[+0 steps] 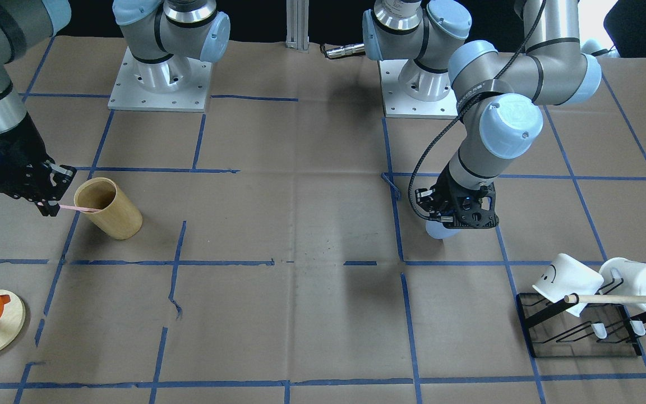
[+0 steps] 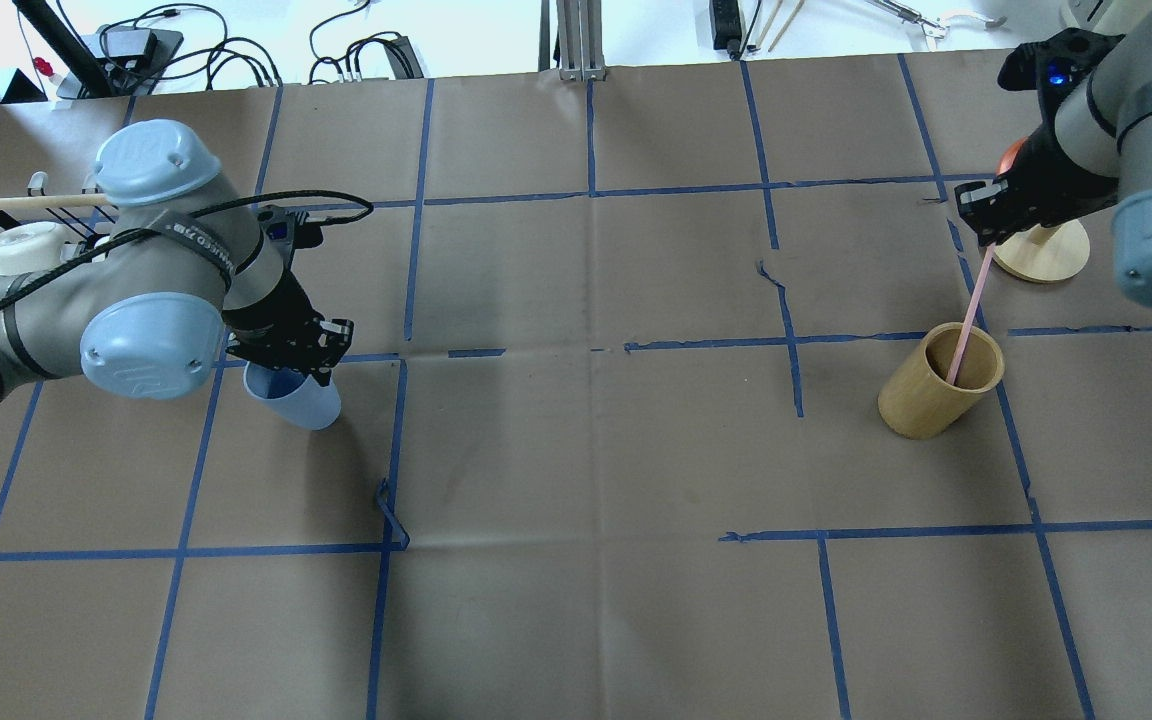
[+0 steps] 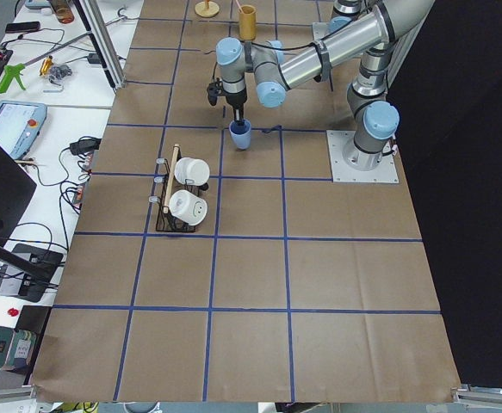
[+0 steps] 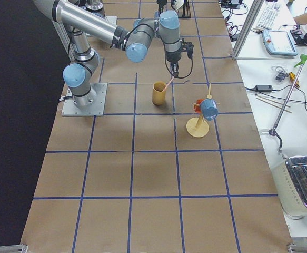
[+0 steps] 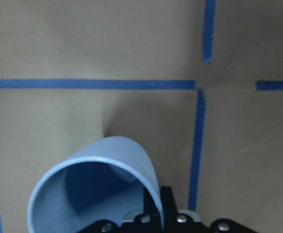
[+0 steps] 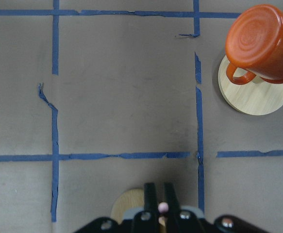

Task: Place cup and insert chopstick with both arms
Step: 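Carry the blue cup to center with left gripper while right lifts chopstick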

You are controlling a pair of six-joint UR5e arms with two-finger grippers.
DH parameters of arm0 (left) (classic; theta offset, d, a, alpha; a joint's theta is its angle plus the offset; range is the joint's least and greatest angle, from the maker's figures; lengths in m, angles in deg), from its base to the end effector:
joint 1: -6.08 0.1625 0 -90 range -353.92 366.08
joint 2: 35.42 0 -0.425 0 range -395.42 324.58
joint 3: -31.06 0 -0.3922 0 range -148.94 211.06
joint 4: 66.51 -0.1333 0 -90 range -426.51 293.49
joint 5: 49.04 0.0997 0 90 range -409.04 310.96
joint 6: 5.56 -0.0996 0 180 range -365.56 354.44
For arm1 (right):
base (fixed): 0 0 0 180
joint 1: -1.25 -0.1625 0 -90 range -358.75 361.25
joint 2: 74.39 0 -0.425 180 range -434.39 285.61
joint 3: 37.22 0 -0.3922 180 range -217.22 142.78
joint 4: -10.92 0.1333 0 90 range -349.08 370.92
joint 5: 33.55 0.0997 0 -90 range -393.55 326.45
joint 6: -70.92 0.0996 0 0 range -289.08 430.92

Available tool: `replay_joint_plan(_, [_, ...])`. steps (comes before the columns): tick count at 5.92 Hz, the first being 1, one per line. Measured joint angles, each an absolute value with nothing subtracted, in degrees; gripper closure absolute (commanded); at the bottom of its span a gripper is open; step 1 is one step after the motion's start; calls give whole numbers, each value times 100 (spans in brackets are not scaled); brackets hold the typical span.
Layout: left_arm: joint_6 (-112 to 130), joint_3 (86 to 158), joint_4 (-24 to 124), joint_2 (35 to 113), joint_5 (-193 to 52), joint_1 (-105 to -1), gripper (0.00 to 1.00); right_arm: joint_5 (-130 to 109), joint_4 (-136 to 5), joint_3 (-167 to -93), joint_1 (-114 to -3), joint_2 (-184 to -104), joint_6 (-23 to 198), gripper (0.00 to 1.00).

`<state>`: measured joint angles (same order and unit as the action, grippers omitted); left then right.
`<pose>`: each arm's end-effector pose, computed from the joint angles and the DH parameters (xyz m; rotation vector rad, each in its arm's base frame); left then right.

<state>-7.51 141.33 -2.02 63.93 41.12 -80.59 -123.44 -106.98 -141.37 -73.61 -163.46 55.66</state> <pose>-0.1036 -0.5092 0.2815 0.0376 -3.1388 -0.1127 -0.0030 -0.5222 0.4104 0.0035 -3.0668 0.3333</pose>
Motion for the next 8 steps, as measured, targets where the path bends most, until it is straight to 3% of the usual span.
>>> replay_joint_plan(4, [2174,12400,-508,7792,4121,-10145,94,-12348,-8571,-12106,-8143,-16187,6577,91])
replay_joint_plan(6, [3061,11846,-657,8323,4112,-10626,92,-12403,-8272,-11740,-8675,-16043,7100,91])
replay_joint_plan(7, [3194,11787,-786,8435,4101,-10734,22,-12413,-8207,-11700,-8774,-16018,7168,91])
replay_joint_plan(8, [3218,11802,-827,8481,4108,-10799,2,-12416,-8184,-11695,-8804,-16009,7184,91])
